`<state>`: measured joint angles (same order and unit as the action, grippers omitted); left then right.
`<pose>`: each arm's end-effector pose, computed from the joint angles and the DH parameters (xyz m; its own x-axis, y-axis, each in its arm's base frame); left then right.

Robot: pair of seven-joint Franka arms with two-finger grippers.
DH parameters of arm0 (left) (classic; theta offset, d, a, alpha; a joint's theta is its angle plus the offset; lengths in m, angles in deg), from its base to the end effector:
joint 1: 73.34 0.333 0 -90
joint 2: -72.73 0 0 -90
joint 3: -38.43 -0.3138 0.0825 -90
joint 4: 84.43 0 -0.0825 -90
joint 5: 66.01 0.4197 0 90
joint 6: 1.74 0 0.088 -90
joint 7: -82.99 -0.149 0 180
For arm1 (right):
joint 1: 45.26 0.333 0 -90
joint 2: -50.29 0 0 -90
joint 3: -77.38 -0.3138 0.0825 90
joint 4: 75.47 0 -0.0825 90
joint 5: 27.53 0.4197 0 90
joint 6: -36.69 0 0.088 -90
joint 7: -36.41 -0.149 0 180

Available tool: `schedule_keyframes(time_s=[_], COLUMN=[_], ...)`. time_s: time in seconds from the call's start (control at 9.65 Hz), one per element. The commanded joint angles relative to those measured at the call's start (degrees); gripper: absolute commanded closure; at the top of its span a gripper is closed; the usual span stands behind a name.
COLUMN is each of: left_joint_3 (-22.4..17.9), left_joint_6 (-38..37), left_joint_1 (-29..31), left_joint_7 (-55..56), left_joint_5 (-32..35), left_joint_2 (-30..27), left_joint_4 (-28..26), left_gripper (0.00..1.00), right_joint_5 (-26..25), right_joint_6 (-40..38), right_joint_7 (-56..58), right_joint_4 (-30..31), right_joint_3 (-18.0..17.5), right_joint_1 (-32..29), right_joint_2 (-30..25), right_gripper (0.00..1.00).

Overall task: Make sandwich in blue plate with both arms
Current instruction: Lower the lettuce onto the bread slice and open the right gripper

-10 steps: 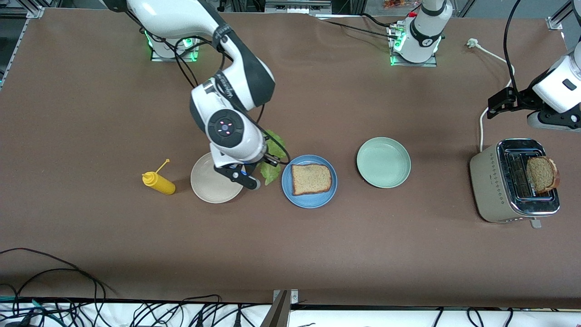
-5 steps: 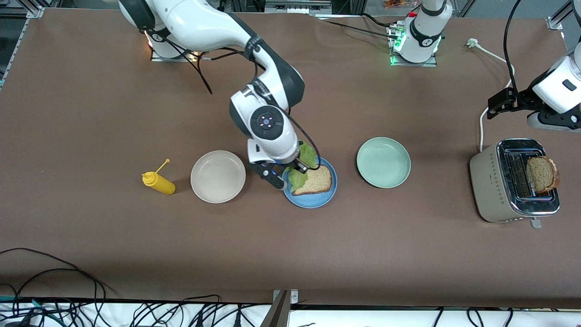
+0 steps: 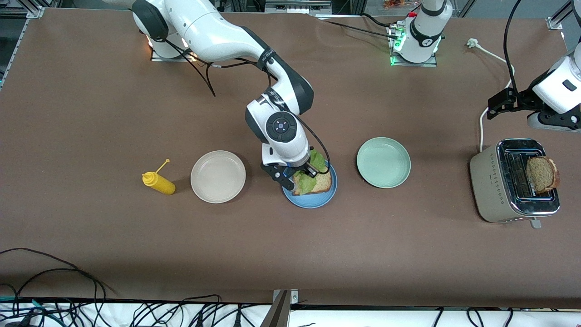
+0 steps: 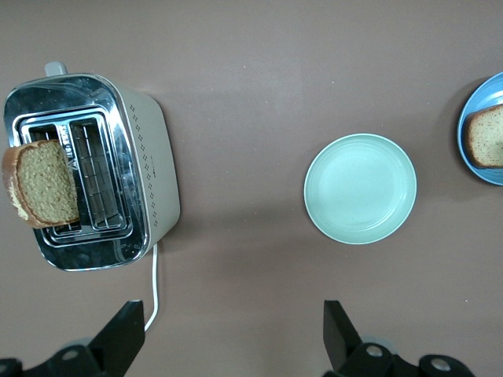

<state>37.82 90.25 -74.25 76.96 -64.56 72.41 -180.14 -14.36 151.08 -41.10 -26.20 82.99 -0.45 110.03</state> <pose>0.5854 0.0006 0.5361 0.9919 -0.1111 -0.0616 -0.1124 -0.9935 -0.0188 0.6147 0.5711 0.2238 0.7639 -0.6360 -0.1093 -0.6453 -0.7545 -0.1197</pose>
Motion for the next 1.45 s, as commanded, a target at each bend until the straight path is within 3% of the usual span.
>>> schedule_keyframes(time_s=[0.0,0.52,0.62,0.73,0.83,1.14,1.35], left_joint_3=[-0.2,-0.3,-0.3,-0.3,-0.3,-0.3,-0.3], left_joint_6=[-0.3,-0.3,-0.3,-0.3,-0.4,-0.3,-0.3], left_joint_1=[-0.5,-0.4,-0.4,-0.5,-0.4,-0.4,-0.4], left_joint_7=[-0.2,-0.6,-0.6,-0.6,-0.6,-0.6,-0.6], left_joint_5=[1.6,1.6,1.6,1.6,1.6,1.6,1.6], left_joint_2=[0.6,1.2,1.3,1.3,1.2,1.2,1.3], left_joint_4=[1.4,2.6,2.6,2.6,2.6,2.6,2.6], left_gripper=[0.0,0.0,0.0,0.0,0.0,0.0,0.0], right_joint_5=[-0.7,-1.1,-0.9,-0.9,-1.1,-0.5,-0.3], right_joint_6=[-0.4,3.8,4.0,4.1,4.1,1.8,-3.7], right_joint_7=[-0.4,-1.2,-1.1,-1.0,-0.4,3.5,8.6], right_joint_4=[-3.0,-3.0,-3.0,-3.0,-3.0,-2.8,-2.8], right_joint_3=[0.1,-0.3,-0.4,-0.3,-0.2,-0.3,-0.3], right_joint_1=[0.1,1.1,1.0,0.9,0.9,-0.9,-2.5], right_joint_2=[2.7,5.7,5.7,5.5,5.3,1.9,-0.2], right_gripper=[1.0,1.0,0.85,0.24,0.0,0.0,0.0])
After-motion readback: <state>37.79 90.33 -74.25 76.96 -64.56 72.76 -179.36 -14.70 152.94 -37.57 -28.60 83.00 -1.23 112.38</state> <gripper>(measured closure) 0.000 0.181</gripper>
